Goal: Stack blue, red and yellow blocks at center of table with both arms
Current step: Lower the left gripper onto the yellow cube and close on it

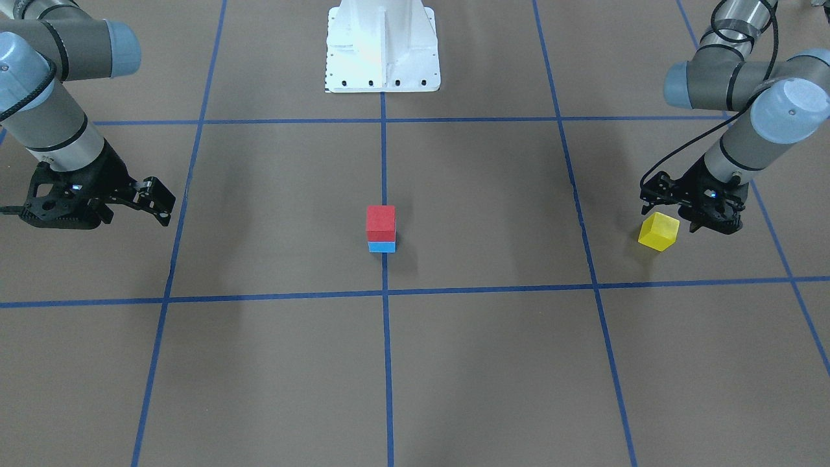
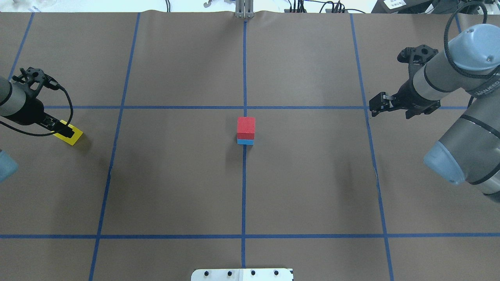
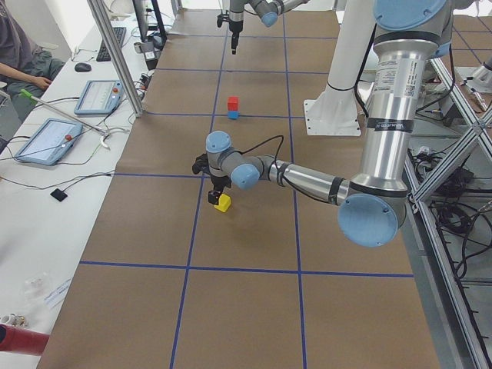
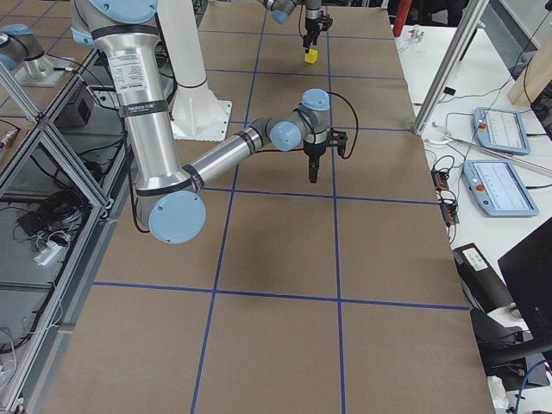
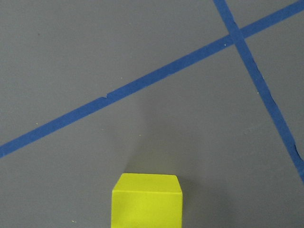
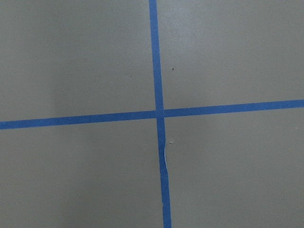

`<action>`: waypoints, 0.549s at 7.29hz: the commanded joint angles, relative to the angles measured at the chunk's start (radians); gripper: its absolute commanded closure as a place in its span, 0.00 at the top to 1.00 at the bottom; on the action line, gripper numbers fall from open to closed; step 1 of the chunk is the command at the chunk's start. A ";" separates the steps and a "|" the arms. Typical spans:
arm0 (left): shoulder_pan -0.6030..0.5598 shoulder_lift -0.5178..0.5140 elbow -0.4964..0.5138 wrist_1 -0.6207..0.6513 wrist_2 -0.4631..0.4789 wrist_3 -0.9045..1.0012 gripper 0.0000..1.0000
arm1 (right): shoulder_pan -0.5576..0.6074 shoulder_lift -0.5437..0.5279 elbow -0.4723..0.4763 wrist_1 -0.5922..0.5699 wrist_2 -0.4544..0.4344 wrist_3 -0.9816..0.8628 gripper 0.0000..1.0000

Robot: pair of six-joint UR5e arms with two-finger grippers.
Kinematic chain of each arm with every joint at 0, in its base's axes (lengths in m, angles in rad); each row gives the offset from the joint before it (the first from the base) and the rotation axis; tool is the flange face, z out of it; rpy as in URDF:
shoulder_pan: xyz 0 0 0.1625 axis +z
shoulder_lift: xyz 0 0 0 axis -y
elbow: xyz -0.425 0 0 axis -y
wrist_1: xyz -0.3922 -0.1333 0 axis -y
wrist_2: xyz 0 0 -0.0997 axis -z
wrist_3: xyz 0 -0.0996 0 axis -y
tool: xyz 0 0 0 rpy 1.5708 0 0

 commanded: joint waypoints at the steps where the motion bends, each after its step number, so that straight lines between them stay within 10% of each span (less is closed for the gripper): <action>1: -0.002 -0.025 0.056 -0.009 -0.003 0.001 0.99 | -0.001 0.002 0.000 0.002 0.000 0.002 1.00; 4: 0.003 -0.035 0.081 -0.040 -0.003 -0.008 0.99 | -0.001 0.003 -0.002 0.000 0.000 0.002 1.00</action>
